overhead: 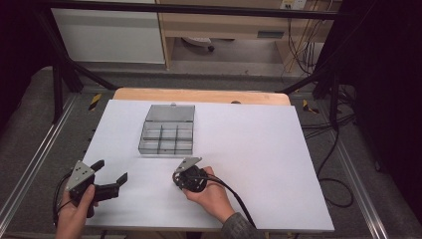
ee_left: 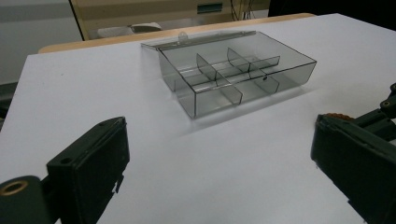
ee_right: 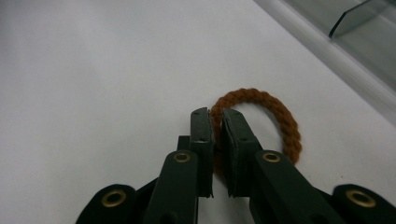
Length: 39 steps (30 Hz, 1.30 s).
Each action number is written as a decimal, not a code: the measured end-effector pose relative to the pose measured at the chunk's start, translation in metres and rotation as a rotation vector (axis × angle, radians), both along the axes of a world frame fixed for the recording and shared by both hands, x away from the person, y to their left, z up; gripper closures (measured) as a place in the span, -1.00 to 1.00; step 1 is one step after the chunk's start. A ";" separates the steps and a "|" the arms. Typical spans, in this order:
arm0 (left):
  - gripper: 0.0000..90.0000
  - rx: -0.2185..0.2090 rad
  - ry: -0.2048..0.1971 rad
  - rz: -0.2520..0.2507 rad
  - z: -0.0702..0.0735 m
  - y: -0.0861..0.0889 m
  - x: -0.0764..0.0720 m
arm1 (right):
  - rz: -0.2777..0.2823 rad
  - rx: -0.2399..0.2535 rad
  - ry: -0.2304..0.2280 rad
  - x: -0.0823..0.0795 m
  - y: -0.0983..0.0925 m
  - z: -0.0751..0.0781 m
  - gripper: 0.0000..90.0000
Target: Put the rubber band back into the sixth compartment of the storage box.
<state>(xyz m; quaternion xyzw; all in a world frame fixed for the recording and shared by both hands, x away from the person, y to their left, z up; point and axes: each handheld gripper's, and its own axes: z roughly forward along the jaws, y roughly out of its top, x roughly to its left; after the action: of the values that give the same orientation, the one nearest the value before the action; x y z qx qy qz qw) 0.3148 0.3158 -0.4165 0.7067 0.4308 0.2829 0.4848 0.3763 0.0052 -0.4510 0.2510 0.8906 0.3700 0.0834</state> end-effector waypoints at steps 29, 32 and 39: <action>-0.89 0.003 0.024 -0.010 -0.006 -0.007 0.001 | 0.031 0.060 -0.113 -0.012 -0.007 0.015 0.88; -0.89 -0.008 0.024 -0.004 -0.006 -0.005 0.001 | 0.030 0.068 -0.110 -0.012 -0.008 0.017 0.88; -0.89 -0.003 0.020 -0.012 -0.005 -0.006 0.000 | 0.027 0.084 -0.118 -0.012 -0.010 0.021 0.88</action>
<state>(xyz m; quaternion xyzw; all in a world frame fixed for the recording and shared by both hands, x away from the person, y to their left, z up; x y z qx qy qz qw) 0.3147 0.3100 -0.4212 0.7112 0.4319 0.2721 0.4833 0.3646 -0.0048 -0.4300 0.2201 0.8710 0.4224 0.1201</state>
